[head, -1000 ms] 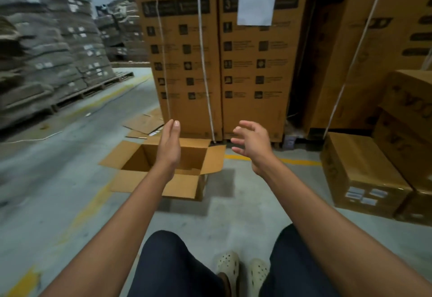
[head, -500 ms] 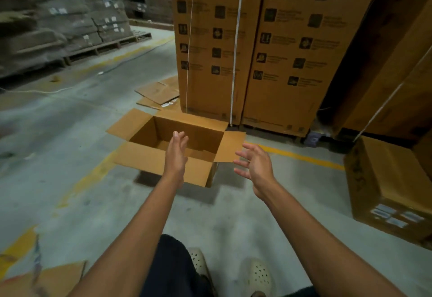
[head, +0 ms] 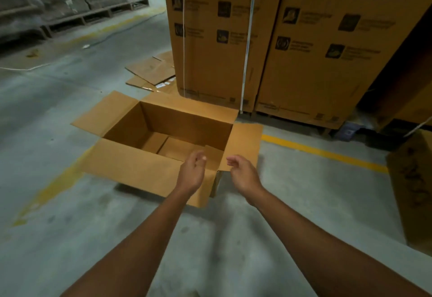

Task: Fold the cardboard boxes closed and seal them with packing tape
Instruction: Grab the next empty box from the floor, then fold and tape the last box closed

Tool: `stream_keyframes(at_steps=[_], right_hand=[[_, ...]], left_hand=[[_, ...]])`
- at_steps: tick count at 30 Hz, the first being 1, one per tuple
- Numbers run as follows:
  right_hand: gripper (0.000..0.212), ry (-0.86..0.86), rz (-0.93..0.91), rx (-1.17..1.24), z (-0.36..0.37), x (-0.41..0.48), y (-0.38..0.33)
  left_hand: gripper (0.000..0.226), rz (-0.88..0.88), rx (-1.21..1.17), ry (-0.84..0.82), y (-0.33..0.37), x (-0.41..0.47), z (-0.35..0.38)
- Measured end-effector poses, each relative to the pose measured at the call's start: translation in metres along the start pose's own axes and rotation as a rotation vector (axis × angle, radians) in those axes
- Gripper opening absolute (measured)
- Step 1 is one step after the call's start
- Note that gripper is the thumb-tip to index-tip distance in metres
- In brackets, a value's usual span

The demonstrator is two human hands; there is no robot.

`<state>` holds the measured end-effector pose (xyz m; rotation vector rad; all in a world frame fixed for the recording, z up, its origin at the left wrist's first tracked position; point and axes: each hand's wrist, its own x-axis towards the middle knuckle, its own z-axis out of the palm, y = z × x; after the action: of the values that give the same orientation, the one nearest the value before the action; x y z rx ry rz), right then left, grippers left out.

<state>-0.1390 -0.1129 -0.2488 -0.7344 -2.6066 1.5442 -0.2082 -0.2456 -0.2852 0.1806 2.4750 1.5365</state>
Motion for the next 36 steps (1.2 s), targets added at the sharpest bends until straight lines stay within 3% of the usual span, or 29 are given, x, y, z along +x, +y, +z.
stream_keyframes(at_steps=[3, 6, 8, 10, 13, 15, 22, 25, 30, 36], right_hand=[[0.048, -0.11, -0.111, -0.458, 0.021, 0.052, 0.028], [0.055, -0.133, 0.003, -0.797, 0.033, 0.091, 0.055], [0.054, -0.091, 0.119, -0.845, 0.038, 0.108, 0.071], [0.046, -0.053, 0.162, -0.816, 0.038, 0.119, 0.088], [0.032, -0.071, 0.13, -0.74, 0.03, 0.122, 0.107], [0.03, -0.049, 0.122, -0.697, 0.021, 0.115, 0.112], [0.036, 0.092, 0.182, -0.458, -0.041, 0.041, 0.083], [0.028, 0.19, 0.184, -0.349, -0.076, -0.007, 0.058], [0.012, 0.4, 0.145, -0.179, -0.137, -0.104, 0.007], [0.025, 0.554, 0.039, -0.227, -0.193, -0.229, -0.018]], left_hand=[[0.042, 0.12, 0.373, -0.088, -0.039, 0.039, 0.023], [0.042, 0.27, 0.65, -0.197, -0.068, 0.069, 0.05], [0.051, 0.298, 0.802, -0.27, -0.081, 0.088, 0.065], [0.054, 0.201, 0.934, -0.362, -0.088, 0.103, 0.077], [0.039, 0.138, 1.183, -0.475, -0.082, 0.11, 0.087], [0.03, 0.165, 1.263, -0.455, -0.069, 0.106, 0.091], [0.021, 0.254, 1.215, -0.427, -0.013, 0.049, 0.069], [0.012, 0.242, 1.072, -0.409, 0.041, 0.006, 0.052], [0.023, 0.271, 0.813, -0.433, 0.13, -0.064, 0.028], [0.025, 0.376, 0.627, -0.465, 0.165, -0.178, 0.03]])
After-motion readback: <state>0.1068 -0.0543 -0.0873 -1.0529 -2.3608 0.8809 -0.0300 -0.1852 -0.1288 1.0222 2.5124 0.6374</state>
